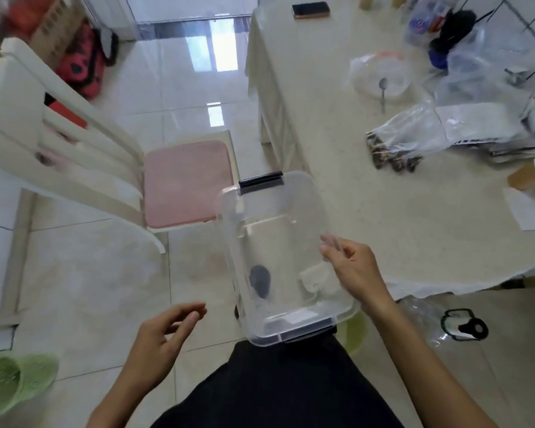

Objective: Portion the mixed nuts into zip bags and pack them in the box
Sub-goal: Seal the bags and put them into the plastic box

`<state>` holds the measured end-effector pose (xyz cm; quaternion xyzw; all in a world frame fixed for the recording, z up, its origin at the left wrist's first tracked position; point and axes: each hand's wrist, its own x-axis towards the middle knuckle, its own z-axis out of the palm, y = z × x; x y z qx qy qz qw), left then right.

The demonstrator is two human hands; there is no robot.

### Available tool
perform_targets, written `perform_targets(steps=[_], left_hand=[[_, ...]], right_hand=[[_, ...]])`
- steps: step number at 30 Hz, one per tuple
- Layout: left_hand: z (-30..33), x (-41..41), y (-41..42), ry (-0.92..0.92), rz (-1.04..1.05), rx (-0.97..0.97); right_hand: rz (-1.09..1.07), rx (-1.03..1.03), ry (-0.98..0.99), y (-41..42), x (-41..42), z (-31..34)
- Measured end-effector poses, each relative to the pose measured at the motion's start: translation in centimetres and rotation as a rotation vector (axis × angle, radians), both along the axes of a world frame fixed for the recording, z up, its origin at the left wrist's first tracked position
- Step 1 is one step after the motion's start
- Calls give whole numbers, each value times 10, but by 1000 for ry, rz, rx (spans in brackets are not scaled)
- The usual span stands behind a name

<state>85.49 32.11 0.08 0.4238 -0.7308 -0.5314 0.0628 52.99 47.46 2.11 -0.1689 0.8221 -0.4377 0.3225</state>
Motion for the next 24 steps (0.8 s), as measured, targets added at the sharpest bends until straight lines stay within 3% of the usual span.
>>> perform_targets(steps=[10, 17, 24], left_hand=[[22, -170, -170, 21, -281, -38], [26, -314, -205, 10, -767, -72], [16, -456, -214, 2, -1179, -55]], right_hand=[[-371, -25, 60, -53, -97, 9], [-808, 10, 67, -5, -99, -1], [-1265, -86, 27, 16, -92, -21]])
